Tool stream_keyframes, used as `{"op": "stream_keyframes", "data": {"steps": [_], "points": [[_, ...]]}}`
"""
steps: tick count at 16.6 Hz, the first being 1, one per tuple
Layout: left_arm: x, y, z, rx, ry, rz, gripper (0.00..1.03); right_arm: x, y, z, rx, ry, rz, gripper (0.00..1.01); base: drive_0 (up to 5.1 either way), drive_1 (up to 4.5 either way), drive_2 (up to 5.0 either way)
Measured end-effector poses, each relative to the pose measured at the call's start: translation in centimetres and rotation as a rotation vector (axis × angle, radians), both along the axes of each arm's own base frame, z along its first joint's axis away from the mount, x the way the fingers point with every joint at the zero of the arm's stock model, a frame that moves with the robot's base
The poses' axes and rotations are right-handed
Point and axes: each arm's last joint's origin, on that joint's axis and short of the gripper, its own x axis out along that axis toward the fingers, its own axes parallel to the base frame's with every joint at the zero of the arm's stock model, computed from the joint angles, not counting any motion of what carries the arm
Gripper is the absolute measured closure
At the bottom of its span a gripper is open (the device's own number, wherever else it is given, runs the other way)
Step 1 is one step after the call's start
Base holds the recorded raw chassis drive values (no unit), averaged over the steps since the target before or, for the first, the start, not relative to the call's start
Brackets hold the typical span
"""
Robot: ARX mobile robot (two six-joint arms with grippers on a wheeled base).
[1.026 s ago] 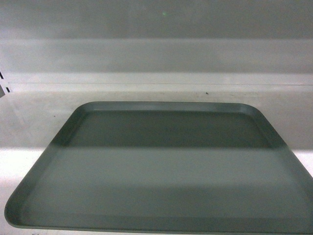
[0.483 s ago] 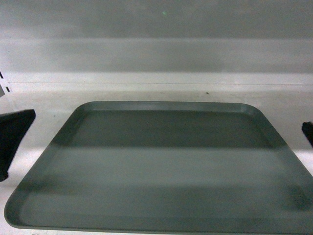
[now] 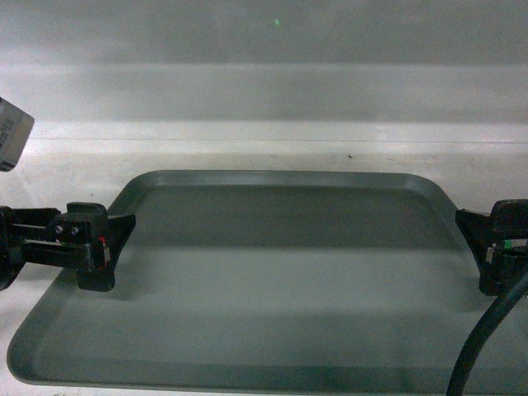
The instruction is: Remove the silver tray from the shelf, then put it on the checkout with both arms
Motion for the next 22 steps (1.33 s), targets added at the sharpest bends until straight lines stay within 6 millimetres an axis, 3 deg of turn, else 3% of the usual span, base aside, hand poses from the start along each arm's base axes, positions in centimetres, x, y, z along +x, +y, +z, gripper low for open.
{"op": "stream_keyframes", "data": {"steps": [7,16,17,22], "points": [[0.1,-0.7,-1.0,0.014,0.074,-0.018,0.05,1.3,1.3,-1.5,-0.029,0.158,0.023,0.03,0.0,0.00,0.0],[0.3,-0.7,-1.1,0.017,0.097,-0.021,0.05,1.5,1.8,-1.4,-0.029,0.186,0.016,0.03,0.0,0.00,0.0],[0.3,-0.7,-1.1,0.018,0.093,-0.018,0.09,1.5,1.8,-1.4,-0.028,0.186,0.016,0.04,0.0,0.00,0.0],[-0.1,-1.0,-1.2,0.008,0.076,-0.040,0.62,1.5,1.8,-1.4,-0.031,0.176,0.007,0.57,0.0,0.00,0.0]]}}
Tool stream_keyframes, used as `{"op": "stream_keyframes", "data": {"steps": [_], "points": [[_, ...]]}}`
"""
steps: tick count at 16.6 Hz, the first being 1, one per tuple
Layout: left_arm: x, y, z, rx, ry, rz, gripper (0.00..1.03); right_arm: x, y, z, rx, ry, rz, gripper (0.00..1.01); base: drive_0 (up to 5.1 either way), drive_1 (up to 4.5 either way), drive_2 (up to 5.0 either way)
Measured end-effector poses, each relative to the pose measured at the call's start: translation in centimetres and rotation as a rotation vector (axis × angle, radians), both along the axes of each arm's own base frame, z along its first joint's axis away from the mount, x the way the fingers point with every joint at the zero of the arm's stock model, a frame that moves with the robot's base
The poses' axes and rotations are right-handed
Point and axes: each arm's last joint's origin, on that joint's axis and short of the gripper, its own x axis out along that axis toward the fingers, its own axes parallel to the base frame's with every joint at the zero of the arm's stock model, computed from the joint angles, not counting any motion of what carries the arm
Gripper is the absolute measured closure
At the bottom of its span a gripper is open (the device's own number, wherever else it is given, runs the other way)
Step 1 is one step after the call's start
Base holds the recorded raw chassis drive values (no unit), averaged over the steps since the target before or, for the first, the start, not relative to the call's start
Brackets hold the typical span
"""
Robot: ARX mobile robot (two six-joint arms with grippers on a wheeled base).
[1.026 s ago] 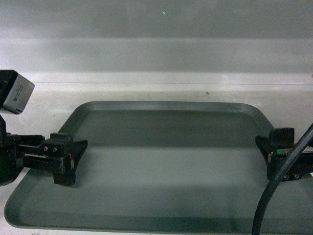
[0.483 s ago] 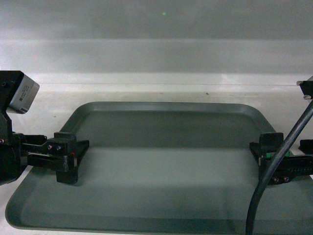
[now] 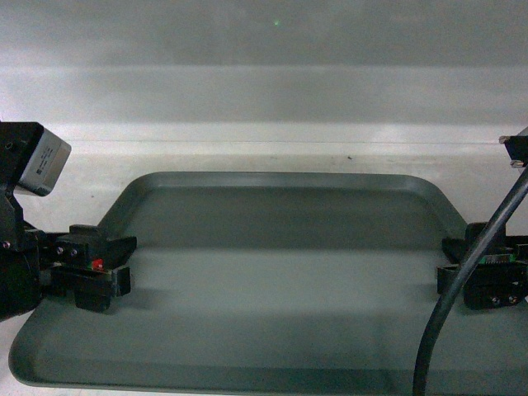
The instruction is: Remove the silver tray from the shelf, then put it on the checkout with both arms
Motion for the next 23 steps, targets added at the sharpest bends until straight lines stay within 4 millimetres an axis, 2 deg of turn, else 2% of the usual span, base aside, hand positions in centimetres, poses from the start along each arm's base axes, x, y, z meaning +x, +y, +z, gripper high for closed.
{"op": "stream_keyframes", "data": {"steps": [4,6,10,13,16,23], "points": [[-0.2,0.0,0.2,-0.008,-0.002,0.024,0.91,-0.2,0.1,0.0,-0.008,-0.007,-0.008,0.88,0.0,0.00,0.0],[-0.3,-0.2,0.3,-0.062,0.012,0.066,0.99,-0.3,0.2,0.1,0.050,-0.004,-0.046,0.98,0.0,0.00,0.0],[-1.2,-0.8,0.8,-0.081,0.002,0.080,0.99,-0.7,0.1,0.3,0.058,-0.015,-0.059,0.98,0.0,0.00,0.0],[-2.1,-1.2,2.2,-0.081,-0.036,0.078,0.99,-1.3,-0.1,1.4,0.047,-0.045,-0.066,0.98,0.0,0.00,0.0],[-3.0,-1.6,3.9,-0.078,-0.042,0.077,0.99,-2.3,-0.2,3.8,0.011,-0.081,-0.053,0.98,0.0,0.00,0.0],[-4.9,-1.9,7.4,-0.079,-0.057,0.084,0.99,-4.0,-0.5,7.7,0.001,-0.069,-0.050,0.98,0.0,0.00,0.0]]}}
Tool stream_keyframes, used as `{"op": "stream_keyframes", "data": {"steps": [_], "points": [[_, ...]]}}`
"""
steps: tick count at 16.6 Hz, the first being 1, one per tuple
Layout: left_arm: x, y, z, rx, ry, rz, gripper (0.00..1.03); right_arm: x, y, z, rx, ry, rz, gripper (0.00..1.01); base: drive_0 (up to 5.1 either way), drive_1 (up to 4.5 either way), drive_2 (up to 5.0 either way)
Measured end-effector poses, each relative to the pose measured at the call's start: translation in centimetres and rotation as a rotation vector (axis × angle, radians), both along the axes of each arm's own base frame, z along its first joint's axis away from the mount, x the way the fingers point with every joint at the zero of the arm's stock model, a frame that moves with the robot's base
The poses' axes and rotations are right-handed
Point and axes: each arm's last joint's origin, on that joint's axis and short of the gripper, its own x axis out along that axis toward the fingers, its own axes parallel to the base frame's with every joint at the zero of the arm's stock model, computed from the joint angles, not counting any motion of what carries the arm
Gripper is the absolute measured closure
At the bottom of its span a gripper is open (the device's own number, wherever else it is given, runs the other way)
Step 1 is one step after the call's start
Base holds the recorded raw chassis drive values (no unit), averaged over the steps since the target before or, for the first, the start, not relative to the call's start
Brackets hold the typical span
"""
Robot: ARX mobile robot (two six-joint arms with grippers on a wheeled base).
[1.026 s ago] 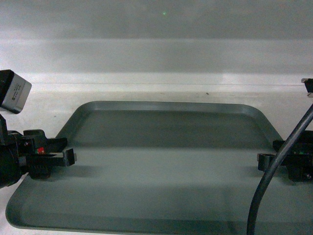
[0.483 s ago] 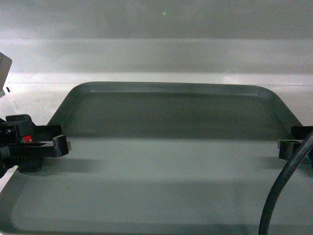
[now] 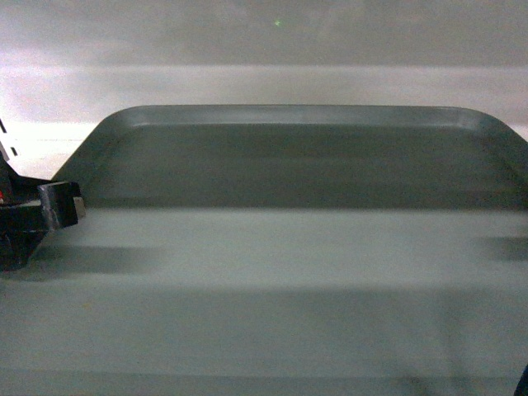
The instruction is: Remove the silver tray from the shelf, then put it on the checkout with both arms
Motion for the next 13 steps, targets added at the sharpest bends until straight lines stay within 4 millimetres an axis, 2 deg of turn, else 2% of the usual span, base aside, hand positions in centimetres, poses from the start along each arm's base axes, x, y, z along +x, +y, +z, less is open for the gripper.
{"op": "stream_keyframes", "data": {"steps": [3,13], "points": [[-0.53,-0.11,0.77,0.000,-0.012,-0.002,0.99,-0.53,-0.14,1.12,0.002,-0.014,-0.001,0.98,0.0,0.00,0.0],[-0.56,-0.11,0.80,0.005,-0.009,0.007,0.99,-0.56,-0.13,1.17,0.003,-0.012,0.001,0.98,0.0,0.00,0.0]]}}
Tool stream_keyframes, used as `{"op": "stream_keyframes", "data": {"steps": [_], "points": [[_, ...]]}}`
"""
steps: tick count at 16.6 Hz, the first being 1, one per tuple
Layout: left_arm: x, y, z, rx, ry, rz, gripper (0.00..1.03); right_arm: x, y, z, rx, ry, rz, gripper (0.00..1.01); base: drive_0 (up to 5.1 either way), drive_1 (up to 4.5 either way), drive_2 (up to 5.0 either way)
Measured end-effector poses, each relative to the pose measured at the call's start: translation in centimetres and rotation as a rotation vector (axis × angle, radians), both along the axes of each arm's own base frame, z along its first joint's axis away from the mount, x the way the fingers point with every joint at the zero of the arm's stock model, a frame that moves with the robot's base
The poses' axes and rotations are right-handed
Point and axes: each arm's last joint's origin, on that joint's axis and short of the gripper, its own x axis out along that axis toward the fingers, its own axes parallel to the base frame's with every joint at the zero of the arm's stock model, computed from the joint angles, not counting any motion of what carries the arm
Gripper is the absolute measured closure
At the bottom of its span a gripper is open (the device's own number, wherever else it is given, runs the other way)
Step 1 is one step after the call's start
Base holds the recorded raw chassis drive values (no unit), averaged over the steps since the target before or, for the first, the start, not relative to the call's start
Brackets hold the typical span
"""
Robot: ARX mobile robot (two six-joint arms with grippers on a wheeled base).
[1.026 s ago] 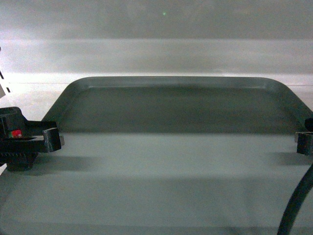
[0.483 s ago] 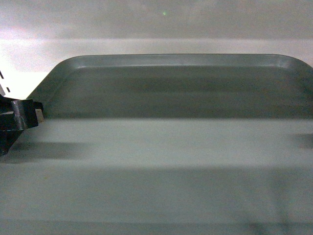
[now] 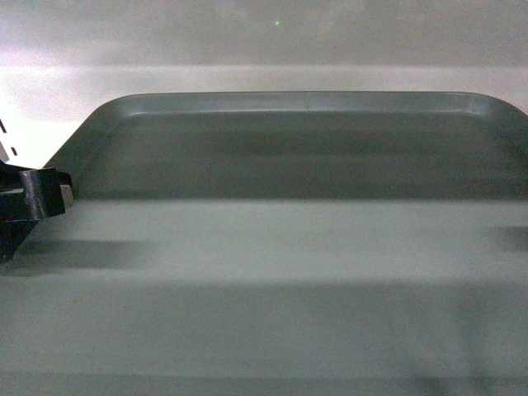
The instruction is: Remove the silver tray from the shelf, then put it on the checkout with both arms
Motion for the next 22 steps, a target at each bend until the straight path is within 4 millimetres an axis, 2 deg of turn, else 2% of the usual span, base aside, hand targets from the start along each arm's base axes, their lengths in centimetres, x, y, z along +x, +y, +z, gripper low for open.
{"op": "stream_keyframes", "data": {"steps": [13,22], "points": [[-0.01,0.01,0.03,0.000,-0.002,0.001,0.99,0.00,0.00,0.00,0.000,0.000,0.000,0.98,0.0,-0.08,0.1],[-0.03,0.02,0.07,0.000,-0.004,0.002,1.00,0.00,0.01,0.06,0.001,-0.003,0.001,0.98,0.0,-3.76,3.7]]}}
